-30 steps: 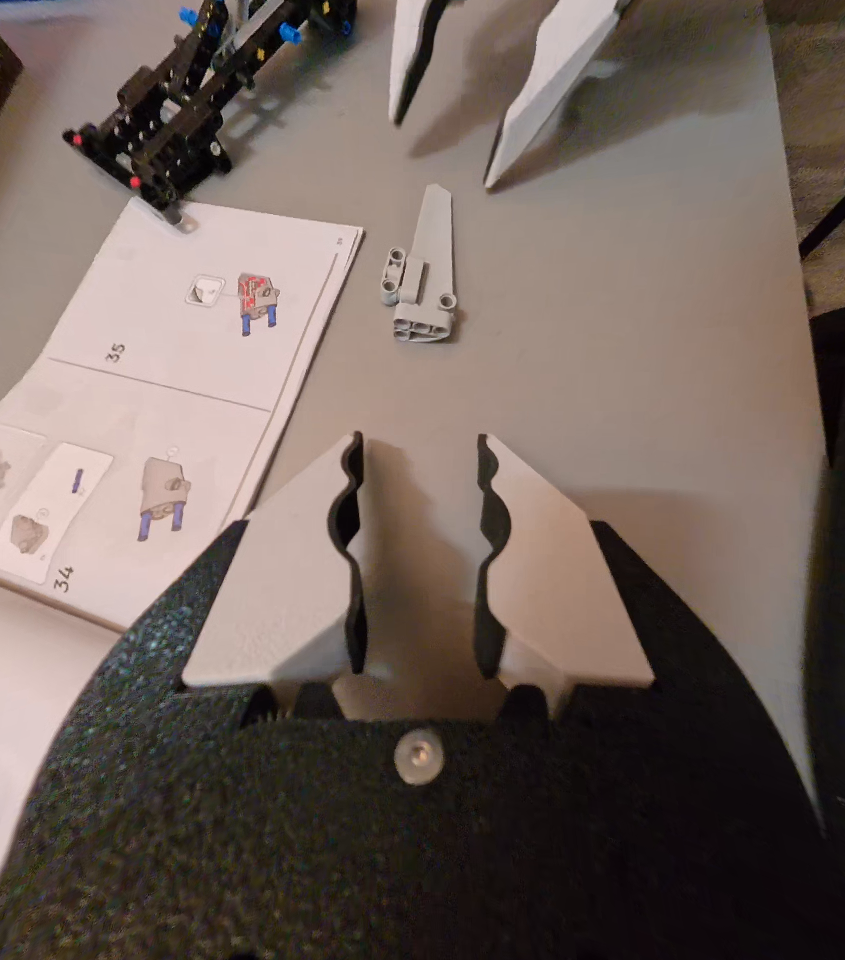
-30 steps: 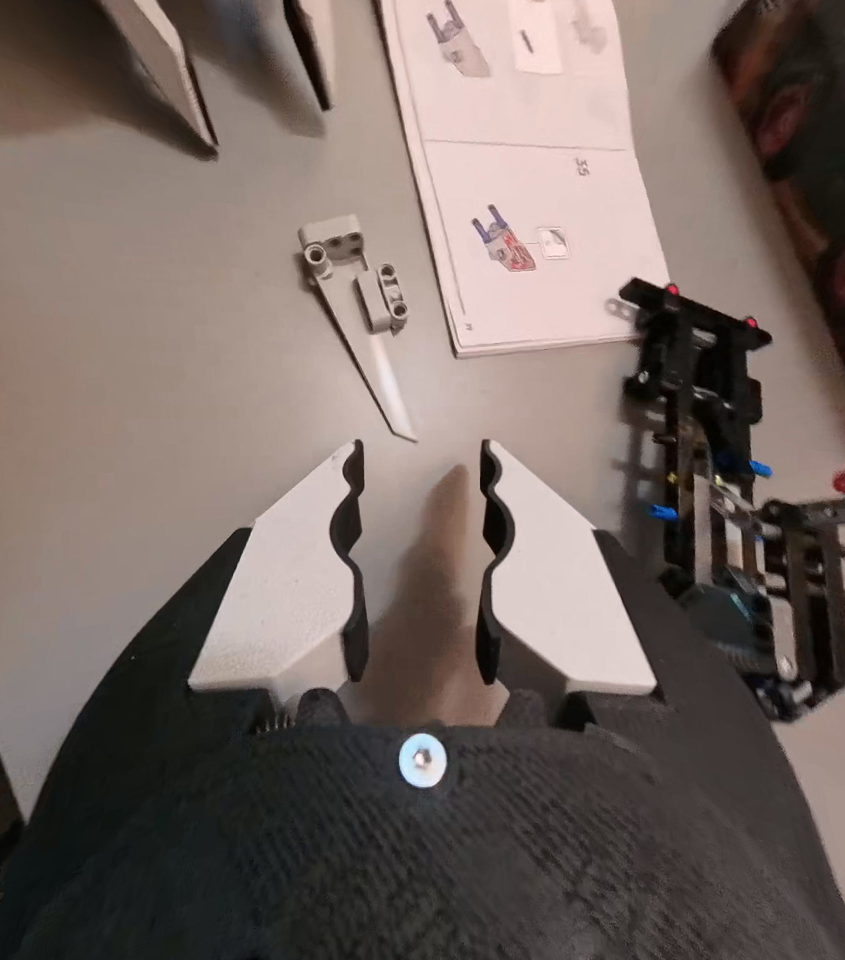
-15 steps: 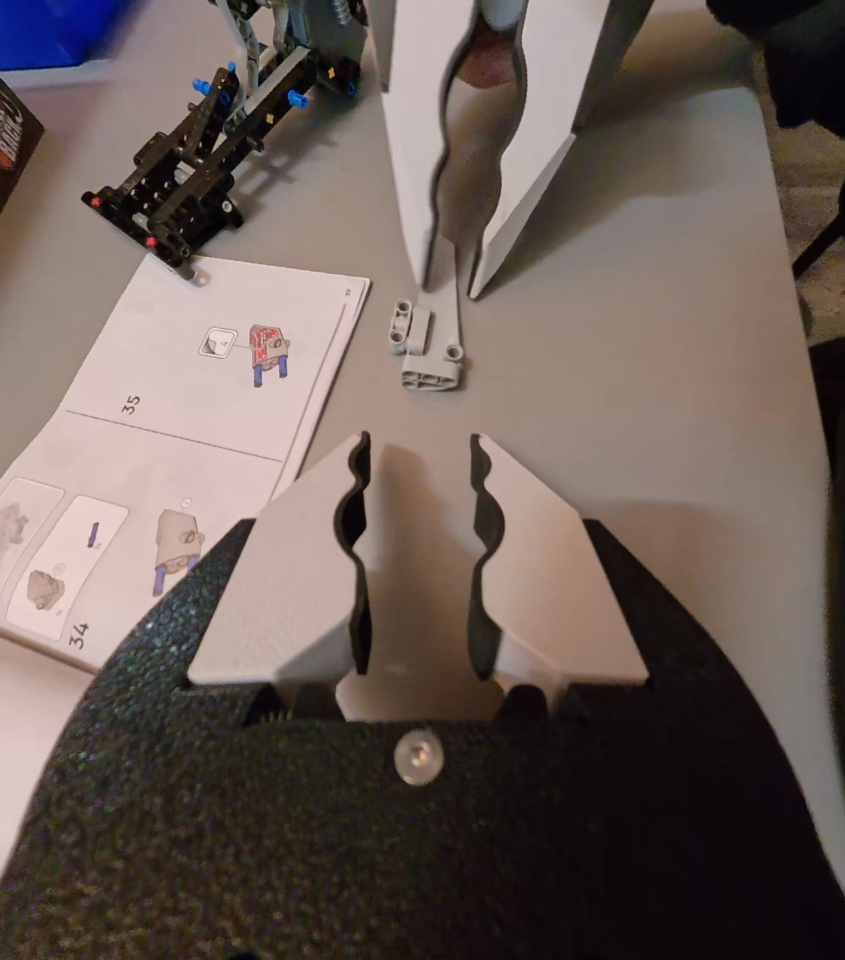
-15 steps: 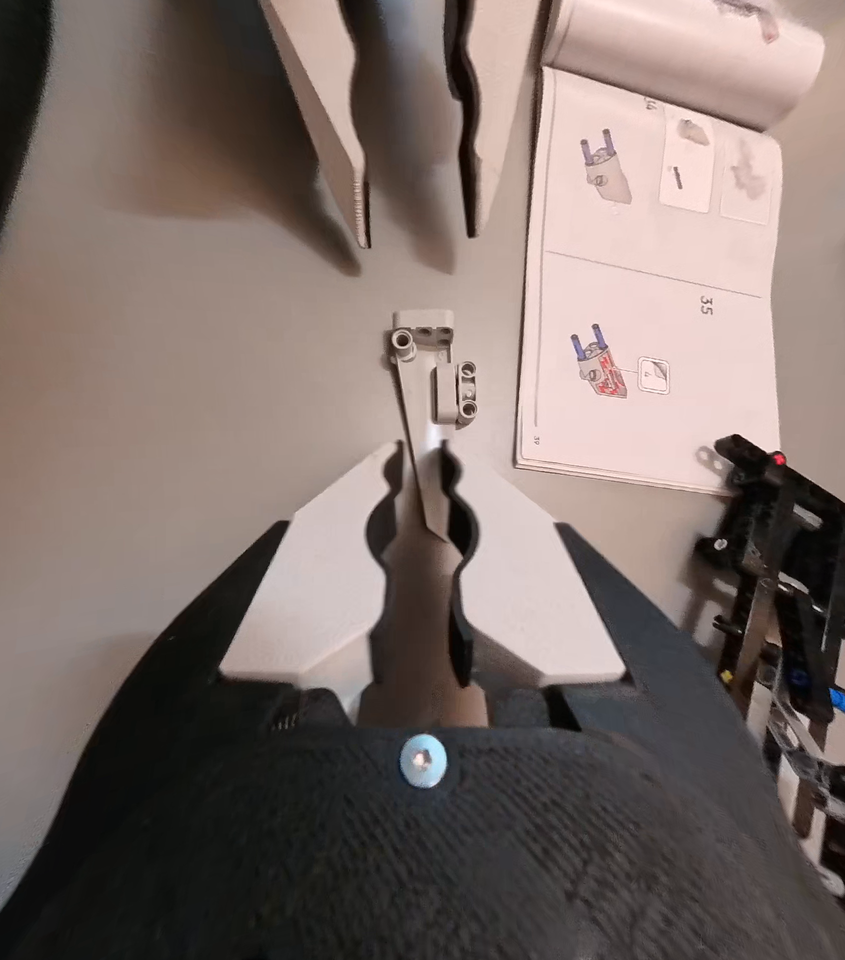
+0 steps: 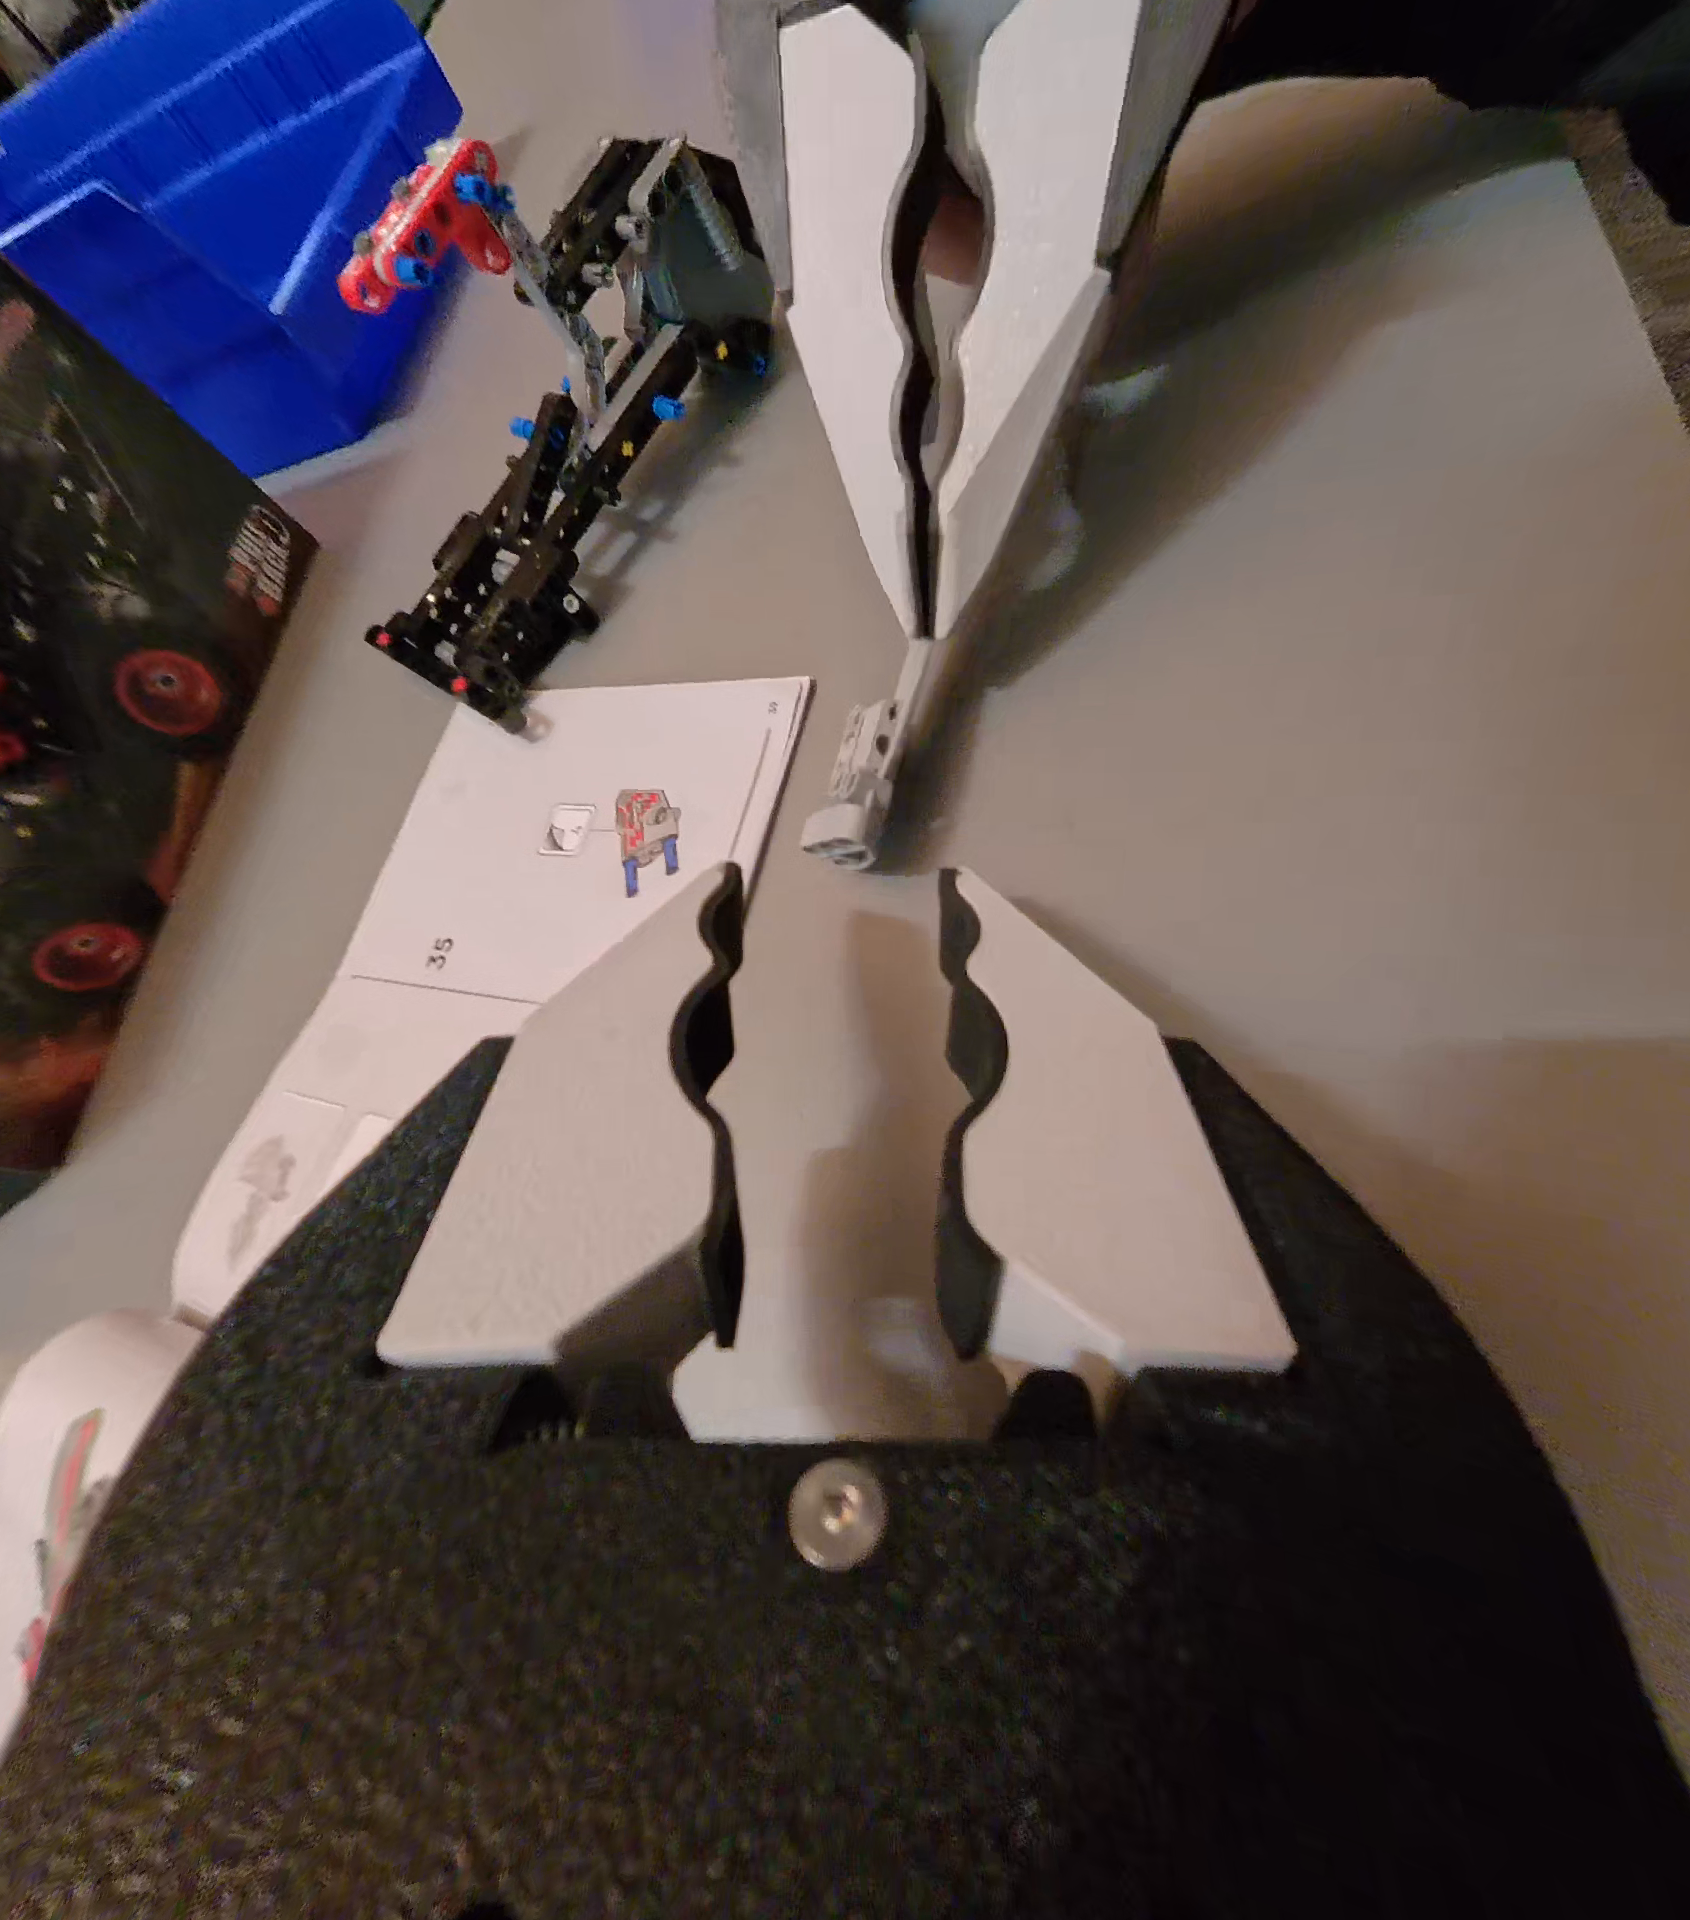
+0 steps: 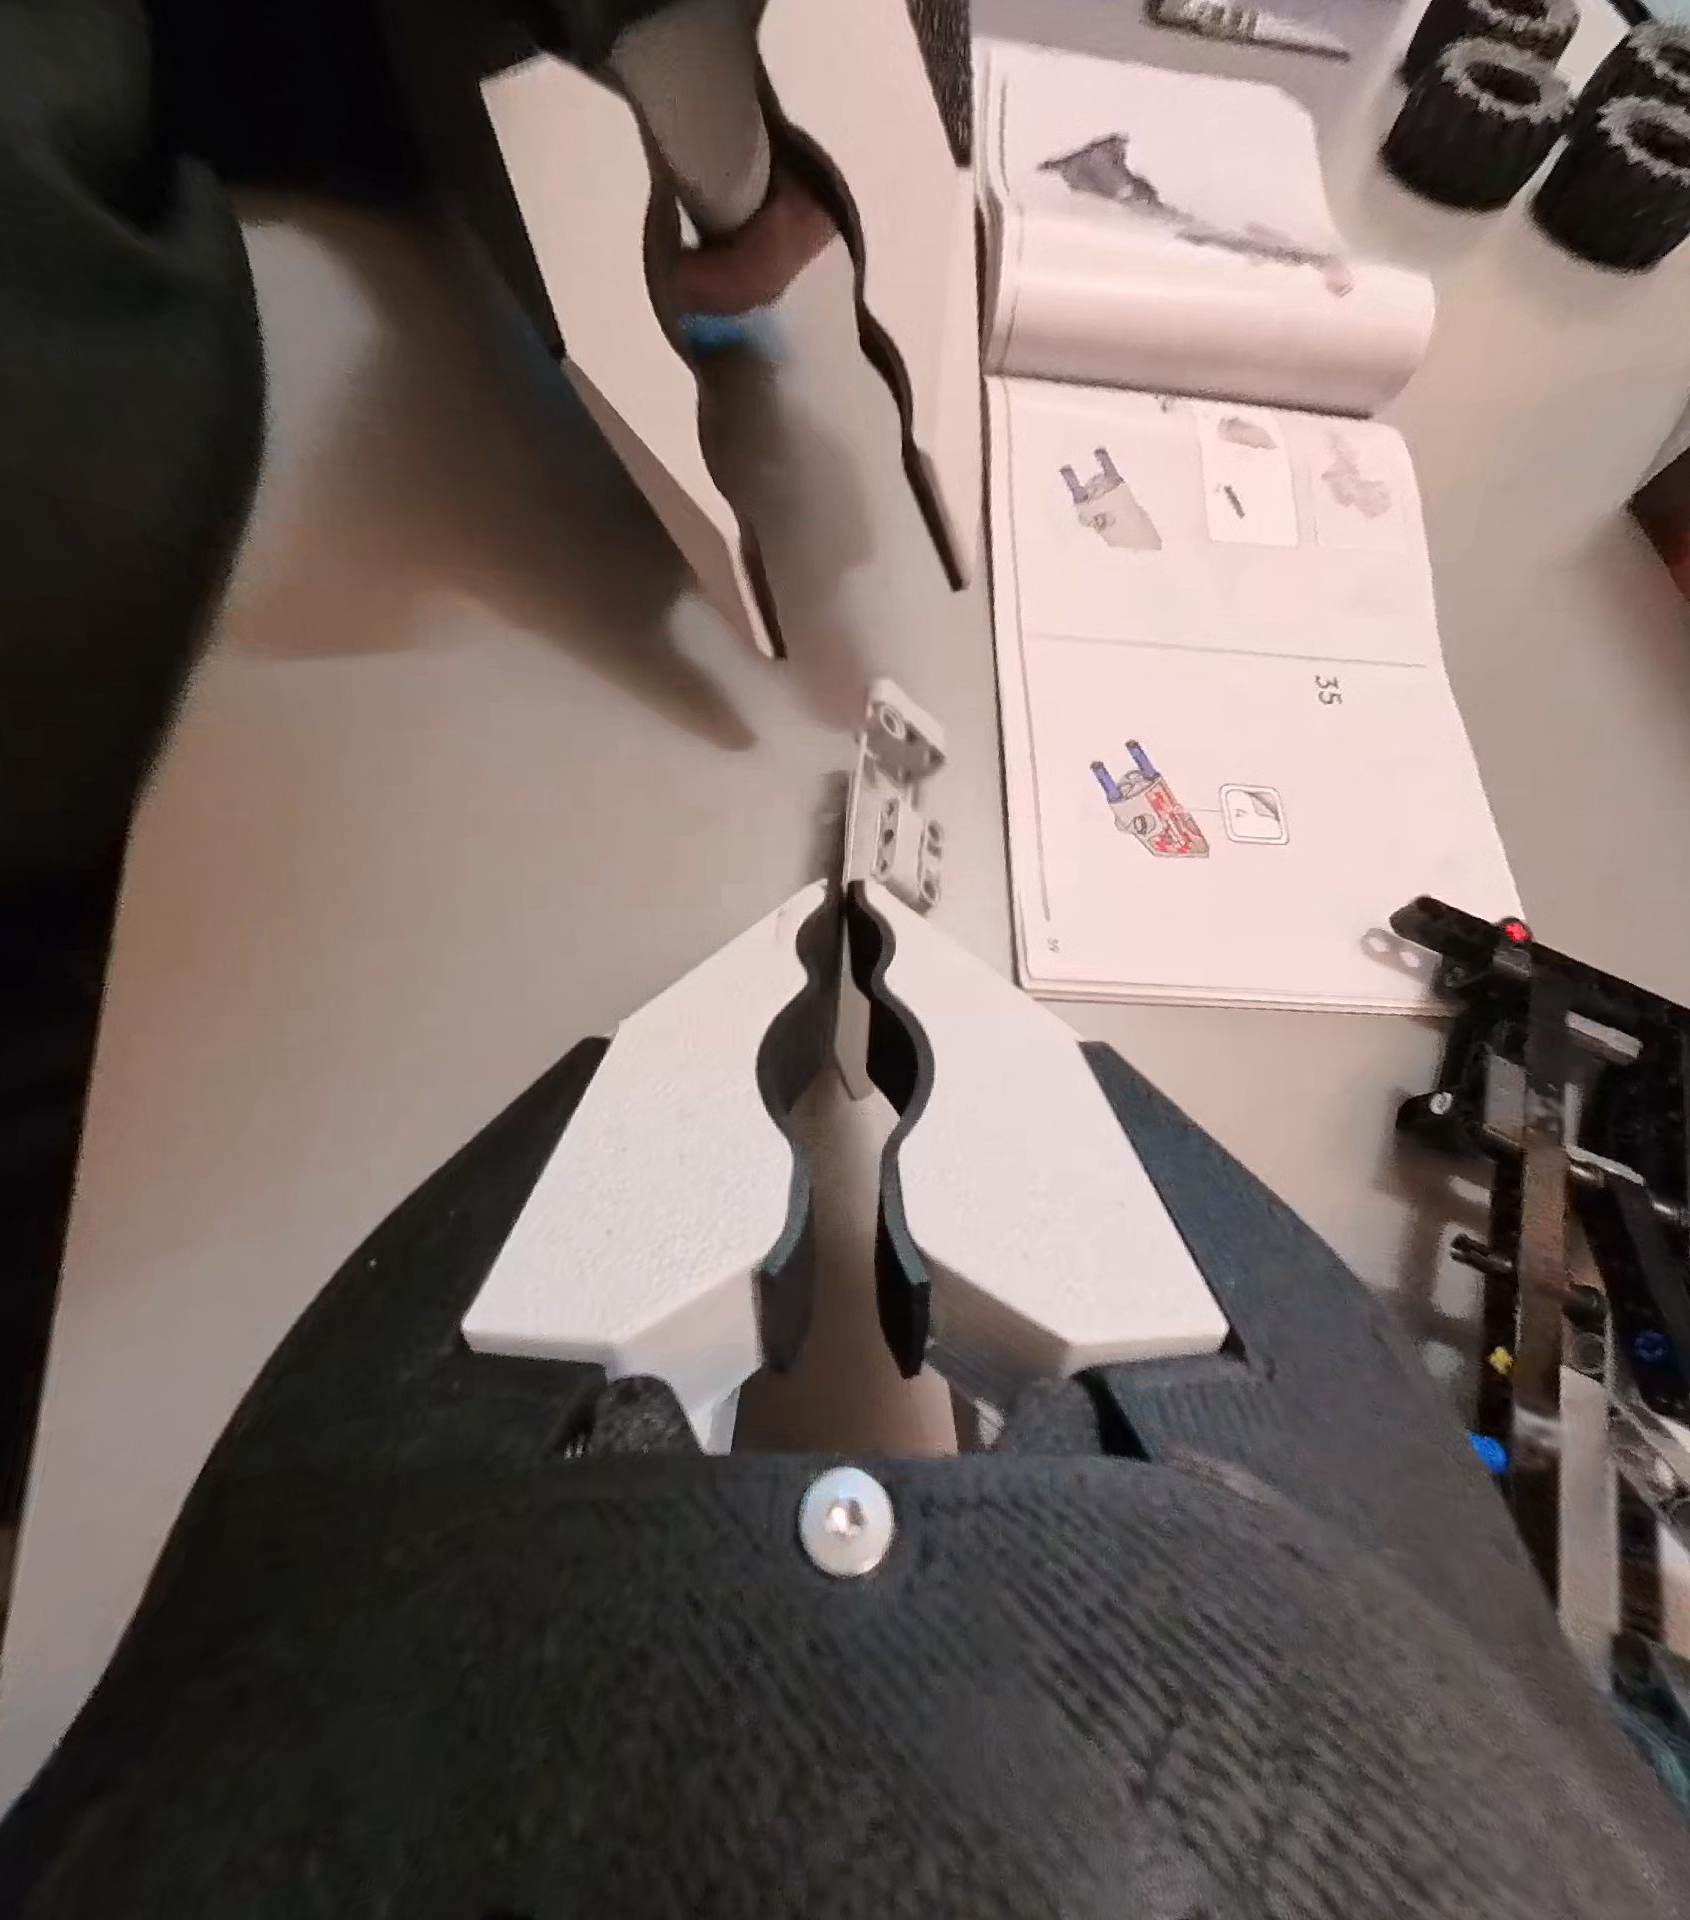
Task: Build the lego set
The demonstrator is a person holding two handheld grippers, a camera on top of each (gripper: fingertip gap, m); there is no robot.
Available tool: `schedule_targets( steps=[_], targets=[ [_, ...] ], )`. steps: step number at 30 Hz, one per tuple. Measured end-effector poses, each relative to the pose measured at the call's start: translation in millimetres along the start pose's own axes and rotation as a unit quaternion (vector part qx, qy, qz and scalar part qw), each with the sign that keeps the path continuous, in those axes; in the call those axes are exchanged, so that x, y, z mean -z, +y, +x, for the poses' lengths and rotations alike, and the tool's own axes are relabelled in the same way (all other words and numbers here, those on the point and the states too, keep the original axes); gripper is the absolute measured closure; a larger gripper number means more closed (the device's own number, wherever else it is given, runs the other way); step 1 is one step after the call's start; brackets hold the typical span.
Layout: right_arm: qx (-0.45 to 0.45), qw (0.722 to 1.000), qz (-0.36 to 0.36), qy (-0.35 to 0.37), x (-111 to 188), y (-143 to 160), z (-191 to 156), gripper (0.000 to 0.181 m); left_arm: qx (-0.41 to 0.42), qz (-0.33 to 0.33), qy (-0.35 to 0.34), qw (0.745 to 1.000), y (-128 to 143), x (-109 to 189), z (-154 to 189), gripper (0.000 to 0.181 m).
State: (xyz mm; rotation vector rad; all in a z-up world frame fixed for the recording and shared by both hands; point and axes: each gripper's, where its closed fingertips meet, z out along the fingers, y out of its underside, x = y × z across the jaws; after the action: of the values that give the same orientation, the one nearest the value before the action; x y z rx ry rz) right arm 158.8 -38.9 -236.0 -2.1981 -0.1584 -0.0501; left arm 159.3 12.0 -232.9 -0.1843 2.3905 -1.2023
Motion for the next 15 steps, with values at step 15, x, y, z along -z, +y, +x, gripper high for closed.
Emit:
schedule_targets(
  steps=[15],
  targets=[
    [-0.044, 0.991, 0.118, -0.043, 19.9, -29.0, -33.4, 0.181, -0.020, 0.126, 0.069, 0.990, -43.5, 18.8, 21.8, 0.142]
  ],
)
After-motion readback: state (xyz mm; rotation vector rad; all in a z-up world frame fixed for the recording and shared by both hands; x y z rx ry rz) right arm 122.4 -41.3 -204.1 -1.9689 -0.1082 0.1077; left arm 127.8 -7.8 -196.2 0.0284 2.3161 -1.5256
